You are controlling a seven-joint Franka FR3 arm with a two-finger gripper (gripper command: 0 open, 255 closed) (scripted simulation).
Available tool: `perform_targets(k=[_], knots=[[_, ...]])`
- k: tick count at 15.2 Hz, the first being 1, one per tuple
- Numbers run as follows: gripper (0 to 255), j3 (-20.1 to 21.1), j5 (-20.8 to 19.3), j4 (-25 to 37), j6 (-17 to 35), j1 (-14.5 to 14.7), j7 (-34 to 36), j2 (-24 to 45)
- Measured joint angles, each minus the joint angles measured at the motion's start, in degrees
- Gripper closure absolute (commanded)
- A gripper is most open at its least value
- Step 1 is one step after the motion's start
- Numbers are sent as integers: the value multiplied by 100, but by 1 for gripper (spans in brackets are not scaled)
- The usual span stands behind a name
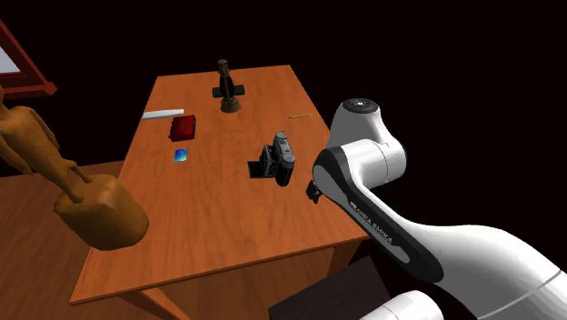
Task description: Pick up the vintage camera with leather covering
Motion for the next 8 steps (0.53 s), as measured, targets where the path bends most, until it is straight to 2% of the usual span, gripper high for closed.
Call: perform_targets(k=[3, 8], knots=[[0, 23, 39, 218, 57, 1, 72, 292], [0, 124, 178, 1078, 243, 8, 373, 1419]])
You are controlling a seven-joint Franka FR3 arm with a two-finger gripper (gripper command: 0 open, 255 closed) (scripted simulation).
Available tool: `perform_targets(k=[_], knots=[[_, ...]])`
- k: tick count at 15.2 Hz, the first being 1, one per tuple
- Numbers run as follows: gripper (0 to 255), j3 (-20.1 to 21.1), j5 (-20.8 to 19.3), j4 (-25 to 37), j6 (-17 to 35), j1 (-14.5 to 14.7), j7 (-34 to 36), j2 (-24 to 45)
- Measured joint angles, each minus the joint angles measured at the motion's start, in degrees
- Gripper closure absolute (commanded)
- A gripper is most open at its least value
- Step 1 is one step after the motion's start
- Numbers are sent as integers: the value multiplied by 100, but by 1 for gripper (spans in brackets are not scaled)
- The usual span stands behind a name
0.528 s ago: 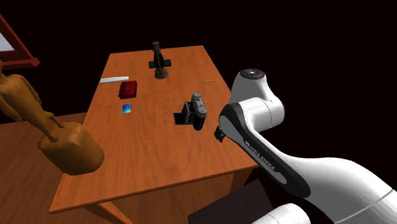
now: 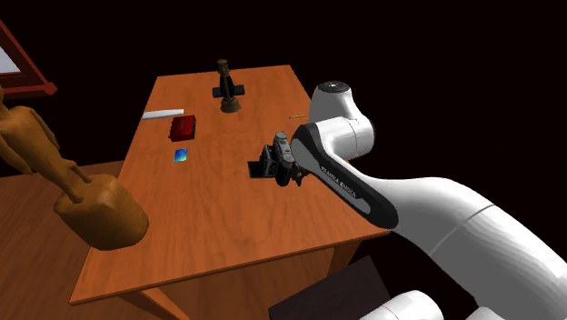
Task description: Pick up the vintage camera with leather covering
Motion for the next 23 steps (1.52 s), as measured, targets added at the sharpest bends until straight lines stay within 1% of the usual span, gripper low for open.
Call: perform_targets(k=[6, 11, 14, 19, 20, 23], knots=[[0, 95, 123, 1417, 11, 7, 372, 1515], [0, 96, 195, 2761, -248, -6, 594, 2671], [0, 100, 207, 2740, -102, -3, 628, 2807], [0, 99, 212, 2371, 260, -4, 610, 2804], [255, 100, 213, 2341, 287, -3, 610, 2800], [255, 100, 214, 2321, 304, -3, 610, 2790]])
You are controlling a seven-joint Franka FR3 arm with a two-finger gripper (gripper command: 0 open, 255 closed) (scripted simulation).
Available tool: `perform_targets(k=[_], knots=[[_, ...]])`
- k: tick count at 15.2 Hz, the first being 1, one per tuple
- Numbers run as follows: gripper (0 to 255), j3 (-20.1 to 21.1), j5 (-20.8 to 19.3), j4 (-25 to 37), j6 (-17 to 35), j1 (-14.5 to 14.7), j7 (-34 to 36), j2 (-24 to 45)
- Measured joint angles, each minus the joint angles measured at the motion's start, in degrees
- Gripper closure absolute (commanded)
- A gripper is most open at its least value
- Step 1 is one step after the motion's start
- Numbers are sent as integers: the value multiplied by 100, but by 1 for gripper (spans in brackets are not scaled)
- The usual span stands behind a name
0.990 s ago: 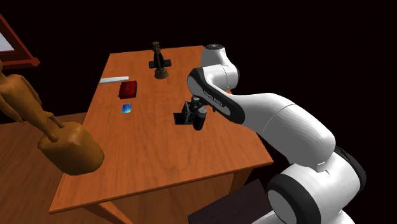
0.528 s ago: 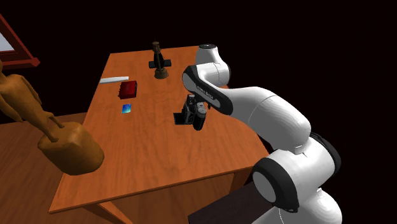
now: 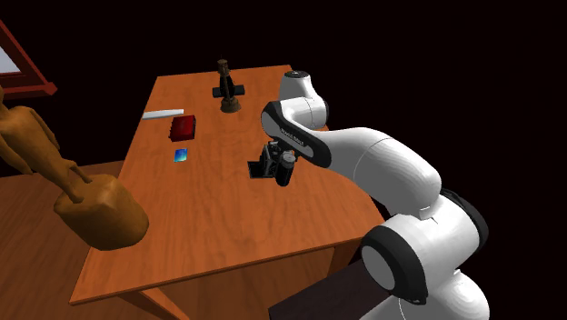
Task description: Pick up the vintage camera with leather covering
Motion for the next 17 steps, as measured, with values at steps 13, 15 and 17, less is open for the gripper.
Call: perform_targets(k=[13, 15, 17], knots=[[255, -2, -6, 420, -384, -2, 14, 50], [255, 1, -8, 607, -541, 0, 29, 79], [255, -2, -9, 791, -696, -2, 34, 109]])
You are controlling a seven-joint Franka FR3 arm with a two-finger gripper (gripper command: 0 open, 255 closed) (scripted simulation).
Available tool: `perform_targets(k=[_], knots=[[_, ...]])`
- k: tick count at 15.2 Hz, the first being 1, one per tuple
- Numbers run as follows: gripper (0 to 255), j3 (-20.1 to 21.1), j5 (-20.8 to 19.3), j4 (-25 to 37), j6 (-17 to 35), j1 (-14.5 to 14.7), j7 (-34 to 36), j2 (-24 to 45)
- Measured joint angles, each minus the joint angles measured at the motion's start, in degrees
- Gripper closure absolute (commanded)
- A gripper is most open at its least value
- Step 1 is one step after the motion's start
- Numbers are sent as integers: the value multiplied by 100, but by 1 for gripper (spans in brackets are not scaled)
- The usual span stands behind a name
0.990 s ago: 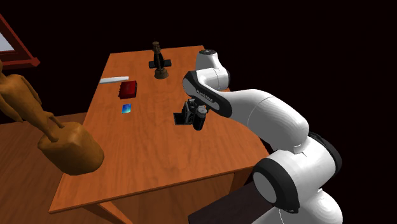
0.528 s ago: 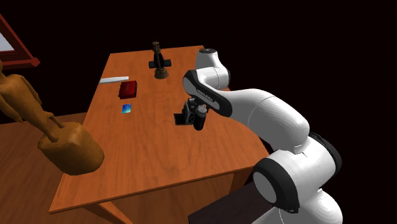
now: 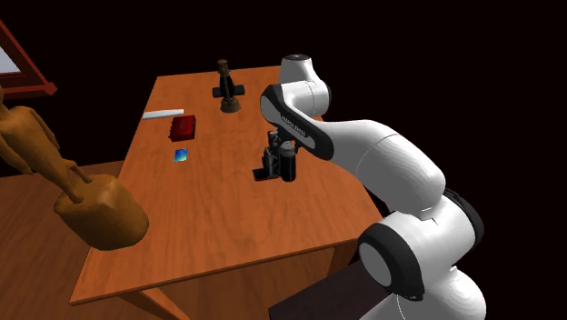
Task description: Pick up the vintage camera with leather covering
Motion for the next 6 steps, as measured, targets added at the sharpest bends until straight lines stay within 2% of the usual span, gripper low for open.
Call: perform_targets(k=[6], knots=[[255, -2, -4, 614, -466, -2, 20, 149]])
